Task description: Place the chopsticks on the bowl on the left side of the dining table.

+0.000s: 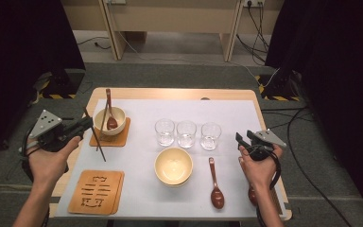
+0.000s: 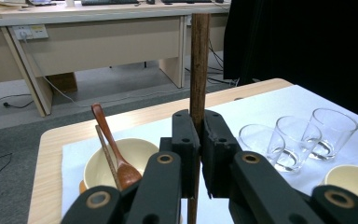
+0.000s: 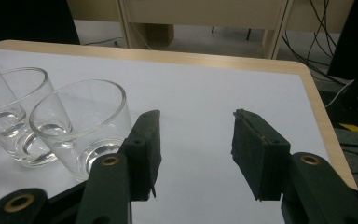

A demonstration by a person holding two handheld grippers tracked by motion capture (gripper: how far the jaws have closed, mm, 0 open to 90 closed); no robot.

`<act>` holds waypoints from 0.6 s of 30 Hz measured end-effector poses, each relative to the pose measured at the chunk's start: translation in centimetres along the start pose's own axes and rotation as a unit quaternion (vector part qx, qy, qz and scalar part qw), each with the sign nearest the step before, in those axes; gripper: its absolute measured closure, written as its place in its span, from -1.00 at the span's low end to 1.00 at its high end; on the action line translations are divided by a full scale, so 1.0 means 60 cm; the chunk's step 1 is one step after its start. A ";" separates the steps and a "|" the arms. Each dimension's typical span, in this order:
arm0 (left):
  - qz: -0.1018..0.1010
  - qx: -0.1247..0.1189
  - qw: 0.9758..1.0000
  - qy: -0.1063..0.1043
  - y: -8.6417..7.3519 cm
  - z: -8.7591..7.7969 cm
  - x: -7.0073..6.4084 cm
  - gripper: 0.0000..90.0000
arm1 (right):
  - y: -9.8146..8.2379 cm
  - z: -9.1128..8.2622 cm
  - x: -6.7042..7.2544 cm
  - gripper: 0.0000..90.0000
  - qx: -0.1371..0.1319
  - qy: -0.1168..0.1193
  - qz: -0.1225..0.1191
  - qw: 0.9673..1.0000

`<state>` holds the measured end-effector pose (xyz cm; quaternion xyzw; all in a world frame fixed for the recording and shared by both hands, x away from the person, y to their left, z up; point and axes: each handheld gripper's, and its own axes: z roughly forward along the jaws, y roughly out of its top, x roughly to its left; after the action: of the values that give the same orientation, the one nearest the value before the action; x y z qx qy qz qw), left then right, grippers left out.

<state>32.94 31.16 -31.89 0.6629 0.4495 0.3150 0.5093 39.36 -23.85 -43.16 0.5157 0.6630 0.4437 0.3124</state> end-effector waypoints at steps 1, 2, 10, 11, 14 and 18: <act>0.001 0.001 1.000 0.000 0.000 -0.001 0.001 0.86 | 0.000 0.000 0.000 0.16 0.000 0.000 -0.001 1.000; 0.000 0.001 1.000 0.001 -0.001 -0.003 0.001 0.86 | 0.000 0.000 0.000 0.16 0.000 -0.001 -0.001 1.000; 0.001 0.006 1.000 0.009 -0.010 -0.020 0.007 0.86 | -0.002 0.001 -0.001 0.17 0.000 -0.002 -0.001 1.000; 0.001 0.006 1.000 0.010 -0.011 -0.022 0.008 0.86 | -0.002 0.001 -0.002 0.17 -0.002 -0.003 -0.003 1.000; 0.000 0.008 1.000 0.015 -0.016 -0.031 0.012 0.86 | -0.002 -0.001 -0.001 0.17 -0.002 -0.004 -0.003 1.000; -0.001 0.009 1.000 0.022 -0.019 -0.036 0.019 0.86 | -0.003 0.000 0.000 0.18 0.000 -0.002 -0.004 1.000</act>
<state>31.17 33.18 -32.43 0.6598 0.4644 0.3244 0.4937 39.31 -23.86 -43.33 0.5138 0.6645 0.4415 0.3155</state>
